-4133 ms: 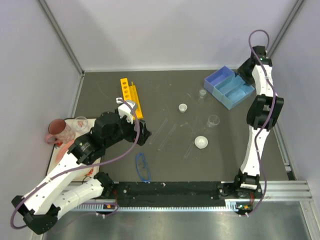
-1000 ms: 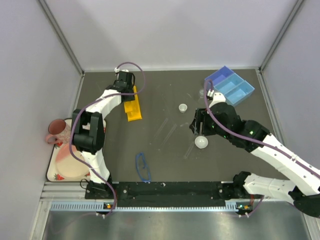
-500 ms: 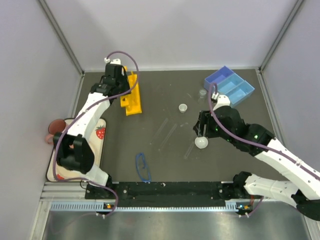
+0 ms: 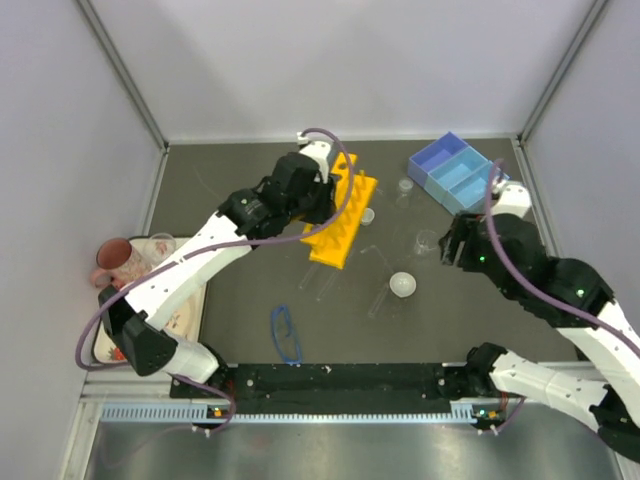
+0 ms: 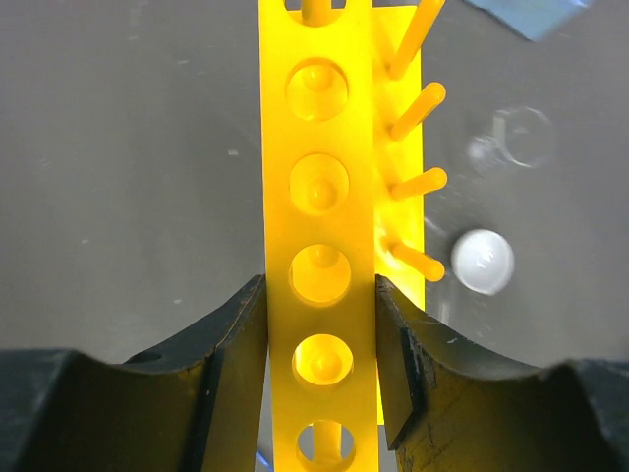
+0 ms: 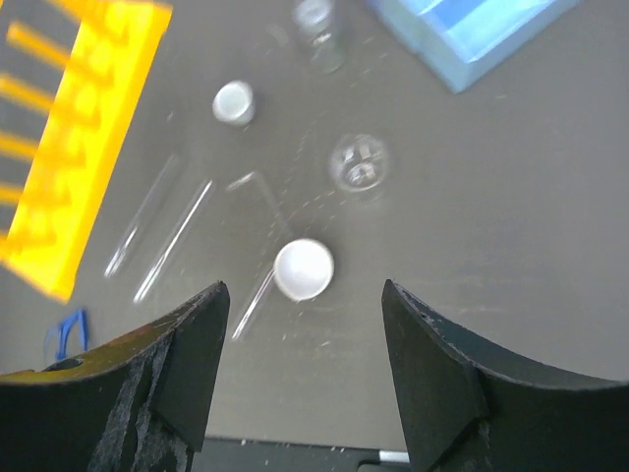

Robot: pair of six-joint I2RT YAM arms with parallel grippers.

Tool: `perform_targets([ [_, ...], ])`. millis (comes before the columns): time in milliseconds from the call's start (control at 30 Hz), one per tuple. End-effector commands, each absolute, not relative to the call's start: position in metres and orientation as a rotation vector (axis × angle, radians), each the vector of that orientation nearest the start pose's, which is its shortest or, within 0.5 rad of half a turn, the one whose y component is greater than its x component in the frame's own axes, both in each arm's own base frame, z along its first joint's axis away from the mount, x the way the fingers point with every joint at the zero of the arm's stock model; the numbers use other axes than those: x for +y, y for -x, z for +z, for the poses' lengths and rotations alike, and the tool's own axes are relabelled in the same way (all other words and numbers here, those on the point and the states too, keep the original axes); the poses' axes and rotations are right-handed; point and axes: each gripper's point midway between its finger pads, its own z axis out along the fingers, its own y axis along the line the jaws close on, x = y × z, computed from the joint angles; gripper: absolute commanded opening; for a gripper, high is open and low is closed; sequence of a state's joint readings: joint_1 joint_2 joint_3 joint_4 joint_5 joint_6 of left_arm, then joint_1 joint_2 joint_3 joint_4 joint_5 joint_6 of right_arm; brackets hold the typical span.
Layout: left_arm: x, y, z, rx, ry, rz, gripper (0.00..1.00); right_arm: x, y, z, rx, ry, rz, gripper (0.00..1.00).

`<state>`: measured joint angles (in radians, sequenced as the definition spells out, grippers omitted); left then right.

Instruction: Organize the chemistry lab equipment

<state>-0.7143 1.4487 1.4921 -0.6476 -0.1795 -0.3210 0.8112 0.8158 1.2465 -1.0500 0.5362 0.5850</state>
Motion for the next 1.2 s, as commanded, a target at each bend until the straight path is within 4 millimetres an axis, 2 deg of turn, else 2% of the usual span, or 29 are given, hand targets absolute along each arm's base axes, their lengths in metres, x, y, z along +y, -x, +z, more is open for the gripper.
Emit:
perform_targets([
  [0, -0.298, -0.3, 0.337, 2.009, -0.358, -0.53, 0.03, 0.046, -0.193, 0.322, 2.023, -0.245, 0.083, 0.65],
  [33, -0.307, -0.295, 0.337, 2.009, -0.381, -0.54, 0.03, 0.034, -0.195, 0.324, 2.012, -0.294, 0.047, 0.65],
  [67, -0.314, -0.291, 0.347, 1.985, -0.389, -0.555, 0.03, 0.028, -0.196, 0.326, 2.006, -0.324, 0.026, 0.65],
  [100, -0.332, -0.282, 0.342, 1.996, -0.436, -0.574, 0.03, 0.023, -0.197, 0.326, 2.006, -0.341, 0.006, 0.65],
  [133, -0.341, -0.277, 0.344, 1.991, -0.457, -0.584, 0.03, 0.01, -0.199, 0.326, 2.003, -0.399, -0.034, 0.65],
  [167, -0.352, -0.272, 0.356, 1.967, -0.472, -0.613, 0.03, 0.007, -0.2, 0.325, 2.004, -0.419, -0.04, 0.65],
  [200, -0.37, -0.262, 0.349, 1.974, -0.52, -0.618, 0.03, 0.002, -0.203, 0.324, 2.012, -0.439, -0.067, 0.65],
  [367, -0.424, -0.242, 0.352, 1.944, -0.631, -0.657, 0.03, -0.036, -0.214, 0.315, 2.011, -0.661, -0.133, 0.65],
  [433, -0.44, -0.231, 0.349, 1.94, -0.673, -0.676, 0.03, -0.043, -0.224, 0.31, 2.015, -0.715, -0.109, 0.64],
  [467, -0.453, -0.228, 0.345, 1.938, -0.697, -0.682, 0.03, -0.054, -0.227, 0.305, 2.015, -0.784, -0.092, 0.65],
  [533, -0.464, -0.226, 0.34, 1.934, -0.722, -0.692, 0.03, -0.062, -0.237, 0.298, 2.024, -0.838, -0.087, 0.65],
  [700, -0.502, -0.226, 0.312, 1.94, -0.803, -0.7, 0.03, -0.092, -0.243, 0.293, 1.987, -0.989, -0.128, 0.65],
  [733, -0.508, -0.226, 0.315, 1.93, -0.812, -0.721, 0.04, -0.092, -0.244, 0.291, 1.989, -1.0, -0.114, 0.65],
  [767, -0.519, -0.226, 0.299, 1.943, -0.842, -0.715, 0.04, -0.094, -0.243, 0.292, 1.977, -1.014, -0.112, 0.65],
  [833, -0.529, -0.226, 0.299, 1.934, -0.853, -0.733, 0.04, -0.097, -0.242, 0.294, 1.95, -1.031, -0.115, 0.65],
  [867, -0.538, -0.225, 0.287, 1.943, -0.879, -0.743, 0.04, -0.097, -0.241, 0.296, 1.939, -1.031, -0.113, 0.65],
  [933, -0.549, -0.224, 0.285, 1.929, -0.891, -0.775, 0.04, -0.097, -0.241, 0.298, 1.934, -1.031, -0.113, 0.65],
  [967, -0.555, -0.222, 0.277, 1.933, -0.91, -0.786, 0.04, -0.097, -0.241, 0.299, 1.933, -1.028, -0.114, 0.65],
  [1033, -0.563, -0.221, 0.271, 1.928, -0.922, -0.798, 0.04, -0.097, -0.239, 0.299, 1.929, -1.021, -0.115, 0.65],
  [1167, -0.582, -0.22, 0.242, 1.929, -0.97, -0.803, 0.05, -0.091, -0.23, 0.301, 1.914, -0.999, -0.095, 0.65],
])
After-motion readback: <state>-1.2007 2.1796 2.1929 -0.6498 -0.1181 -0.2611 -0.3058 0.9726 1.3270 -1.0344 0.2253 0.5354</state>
